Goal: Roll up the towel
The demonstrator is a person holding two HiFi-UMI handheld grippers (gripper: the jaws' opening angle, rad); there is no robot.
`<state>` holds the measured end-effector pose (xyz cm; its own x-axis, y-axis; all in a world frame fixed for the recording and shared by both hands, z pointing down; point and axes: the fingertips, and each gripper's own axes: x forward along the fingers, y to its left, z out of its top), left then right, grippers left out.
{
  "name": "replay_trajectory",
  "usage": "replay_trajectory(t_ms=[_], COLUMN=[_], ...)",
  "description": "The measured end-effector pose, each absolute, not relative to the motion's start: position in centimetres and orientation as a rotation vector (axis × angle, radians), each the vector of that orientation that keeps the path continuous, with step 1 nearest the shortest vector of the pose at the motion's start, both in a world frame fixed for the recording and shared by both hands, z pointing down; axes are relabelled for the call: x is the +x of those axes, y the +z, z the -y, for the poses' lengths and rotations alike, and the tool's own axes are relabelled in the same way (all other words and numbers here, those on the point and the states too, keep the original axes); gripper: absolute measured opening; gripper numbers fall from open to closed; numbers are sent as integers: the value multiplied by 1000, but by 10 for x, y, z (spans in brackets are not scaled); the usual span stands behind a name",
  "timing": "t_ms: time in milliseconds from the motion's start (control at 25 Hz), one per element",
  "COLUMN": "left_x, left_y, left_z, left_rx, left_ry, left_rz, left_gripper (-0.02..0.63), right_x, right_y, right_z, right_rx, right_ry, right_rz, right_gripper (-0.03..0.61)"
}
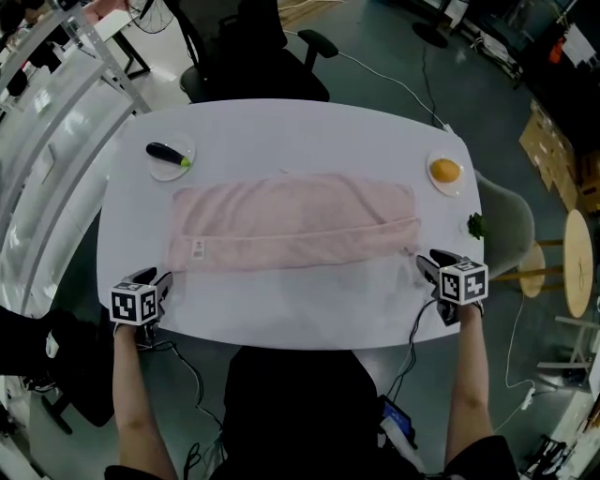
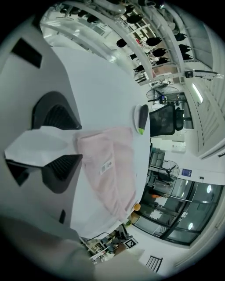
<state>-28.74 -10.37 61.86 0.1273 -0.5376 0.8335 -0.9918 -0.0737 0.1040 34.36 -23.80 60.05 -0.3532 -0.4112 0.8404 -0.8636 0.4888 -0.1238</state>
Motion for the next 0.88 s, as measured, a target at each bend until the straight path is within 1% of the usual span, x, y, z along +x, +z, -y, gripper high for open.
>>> replay_trajectory(t_ms=[240,280,320,360,440,480,560,880], left_x=[-274,-272,-271,-271,-272,-274,-278,-298], left_y=[632,634,637,638,641,641,638,609], left_z=[108,110,111,113,115,115,117,110], left_rx=[1711,1710,1710,1710,1704,1700,1699,1753], left_ry=[867,878,895,916,965,989,1023,1051], left_rz=[1459,1459,1462,1467,1482,1495,1515,1535], left_gripper=[199,199,187,159,115,78,44,38], right_x=[337,335,334,334,334,335,338,358], right_y=[619,620,623,626,628,627,622,581], right_z=[245,245,244,242,241,242,242,231], right_rx=[1048,1046,1040,1031,1033,1039,1031,914], right_ry=[837,835,831,824,783,750,692,367], right_rz=[1976,1976,1971,1966,1958,1954,1956,1966], right_gripper=[190,181,167,146,83,61,46,38])
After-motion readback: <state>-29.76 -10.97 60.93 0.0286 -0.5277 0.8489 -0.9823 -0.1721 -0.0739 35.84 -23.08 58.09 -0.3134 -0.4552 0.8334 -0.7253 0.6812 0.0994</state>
